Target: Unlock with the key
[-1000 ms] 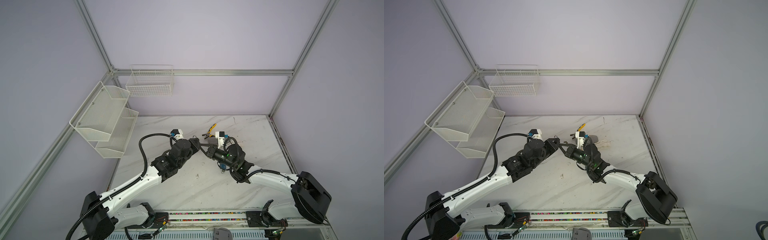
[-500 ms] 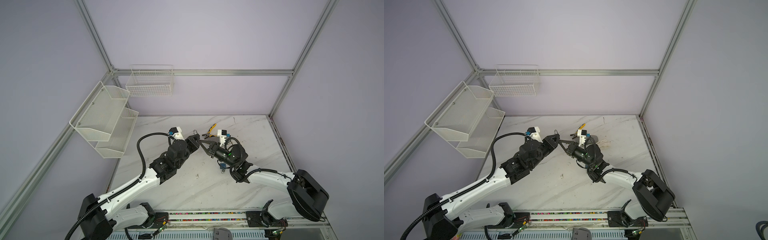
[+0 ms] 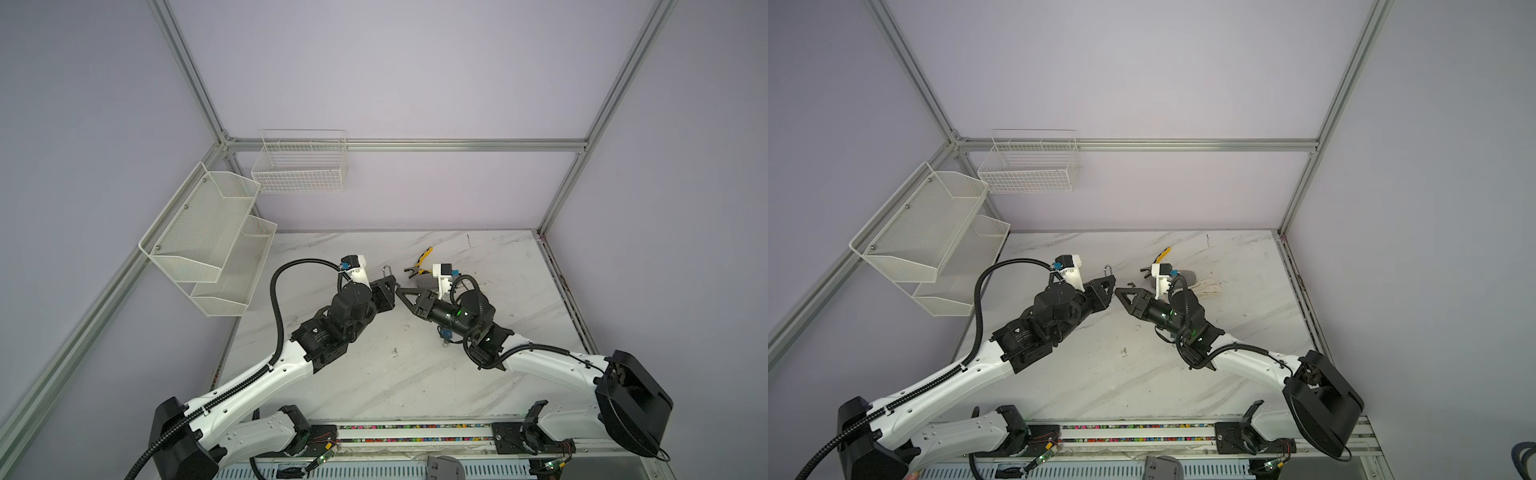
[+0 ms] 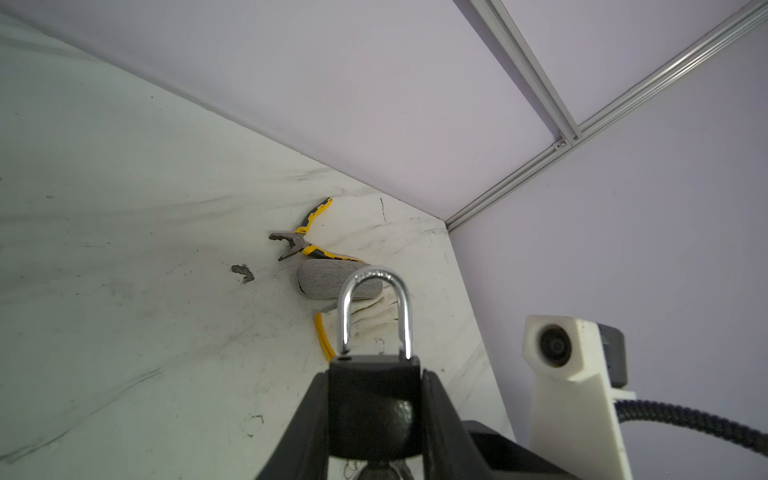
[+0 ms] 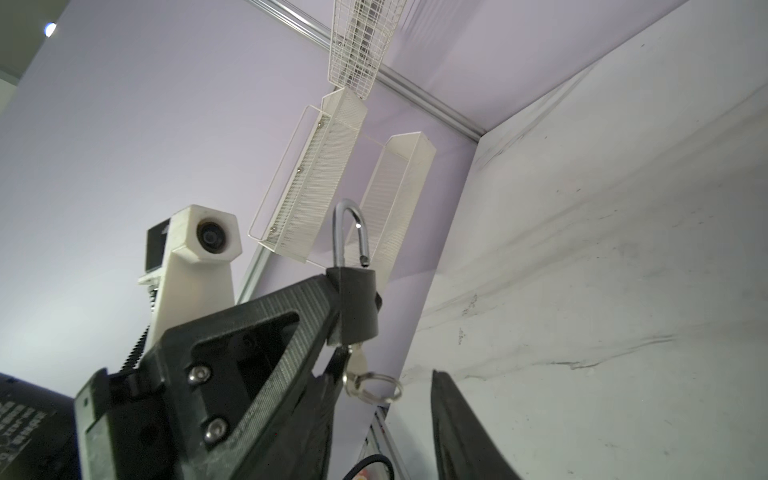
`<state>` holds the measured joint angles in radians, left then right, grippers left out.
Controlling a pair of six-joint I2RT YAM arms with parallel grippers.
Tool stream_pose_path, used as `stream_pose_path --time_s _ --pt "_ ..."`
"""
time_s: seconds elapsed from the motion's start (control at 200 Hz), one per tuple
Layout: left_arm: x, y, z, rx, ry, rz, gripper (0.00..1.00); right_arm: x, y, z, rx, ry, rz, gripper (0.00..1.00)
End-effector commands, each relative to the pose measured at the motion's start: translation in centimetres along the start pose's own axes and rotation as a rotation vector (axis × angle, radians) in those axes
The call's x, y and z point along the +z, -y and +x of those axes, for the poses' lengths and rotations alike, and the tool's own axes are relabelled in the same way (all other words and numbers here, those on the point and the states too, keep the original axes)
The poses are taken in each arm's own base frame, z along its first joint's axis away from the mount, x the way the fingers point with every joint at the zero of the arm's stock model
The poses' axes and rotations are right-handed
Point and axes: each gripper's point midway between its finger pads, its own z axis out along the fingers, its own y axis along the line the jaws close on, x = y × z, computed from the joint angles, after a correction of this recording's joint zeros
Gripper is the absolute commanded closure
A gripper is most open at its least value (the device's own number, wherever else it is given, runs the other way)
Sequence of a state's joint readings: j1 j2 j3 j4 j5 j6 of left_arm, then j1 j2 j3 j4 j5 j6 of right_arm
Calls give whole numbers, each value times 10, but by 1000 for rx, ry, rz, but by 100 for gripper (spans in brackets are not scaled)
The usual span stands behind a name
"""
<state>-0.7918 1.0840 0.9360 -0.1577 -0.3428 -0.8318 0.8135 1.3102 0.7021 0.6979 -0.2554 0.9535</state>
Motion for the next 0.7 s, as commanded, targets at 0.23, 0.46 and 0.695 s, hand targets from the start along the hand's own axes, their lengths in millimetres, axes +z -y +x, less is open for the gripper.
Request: stream_pose_path --time_s 0.23,0.46,0.695 --pt "-36 -5 -24 430 134 36 100 -30 -11 -34 -268 38 217 44" --pt "-40 -8 -7 628 223 136 100 -33 -27 -39 -435 -66 289 39" --pt "-33 -14 4 720 274 147 100 -19 -27 -38 -561 -220 380 37"
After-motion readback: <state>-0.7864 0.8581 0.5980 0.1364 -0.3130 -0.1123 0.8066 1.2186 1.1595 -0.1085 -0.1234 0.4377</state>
